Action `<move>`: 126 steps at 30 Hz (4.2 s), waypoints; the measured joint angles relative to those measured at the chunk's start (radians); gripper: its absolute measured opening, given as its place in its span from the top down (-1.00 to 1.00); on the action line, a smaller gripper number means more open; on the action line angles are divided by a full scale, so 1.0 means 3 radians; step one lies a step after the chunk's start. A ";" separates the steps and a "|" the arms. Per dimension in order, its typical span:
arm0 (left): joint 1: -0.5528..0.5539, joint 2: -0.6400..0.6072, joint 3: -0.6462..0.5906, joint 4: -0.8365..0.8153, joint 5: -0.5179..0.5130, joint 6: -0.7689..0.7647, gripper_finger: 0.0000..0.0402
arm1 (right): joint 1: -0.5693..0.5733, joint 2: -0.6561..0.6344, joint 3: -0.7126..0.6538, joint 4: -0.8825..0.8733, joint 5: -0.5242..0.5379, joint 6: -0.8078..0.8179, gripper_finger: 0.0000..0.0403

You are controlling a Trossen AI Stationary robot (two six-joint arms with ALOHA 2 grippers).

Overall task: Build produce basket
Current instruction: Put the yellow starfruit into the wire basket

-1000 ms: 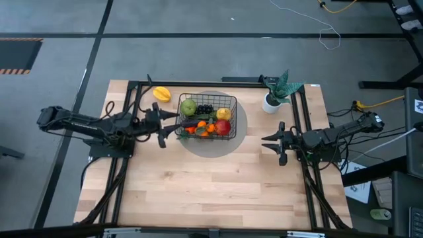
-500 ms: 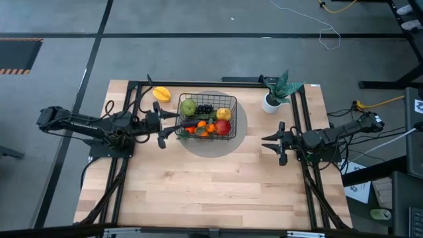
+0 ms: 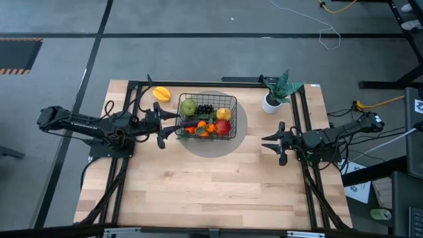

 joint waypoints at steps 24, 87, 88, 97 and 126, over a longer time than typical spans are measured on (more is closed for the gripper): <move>0.2100 0.1368 0.2126 -0.3889 -0.0624 -0.0874 -0.06 | 0.0000 0.0001 0.0001 0.0011 0.0003 0.0019 0.40; 0.3510 0.3435 0.2463 -0.3911 0.0613 -0.2432 -0.05 | 0.0001 0.0001 0.0001 0.0000 0.0000 -0.0006 0.40; 0.3512 0.3435 0.2463 -0.3937 0.0619 -0.2348 -0.03 | 0.0000 0.0001 0.0001 0.0000 0.0000 -0.0006 0.40; 0.3407 0.3443 0.2455 -0.4119 0.0376 -0.1969 0.54 | 0.0001 0.0001 0.0001 0.0000 0.0000 -0.0006 0.40; 0.1918 0.1699 0.2448 -0.3701 0.0094 -0.1314 0.98 | 0.0001 0.0001 0.0001 0.0000 -0.0001 0.0012 0.40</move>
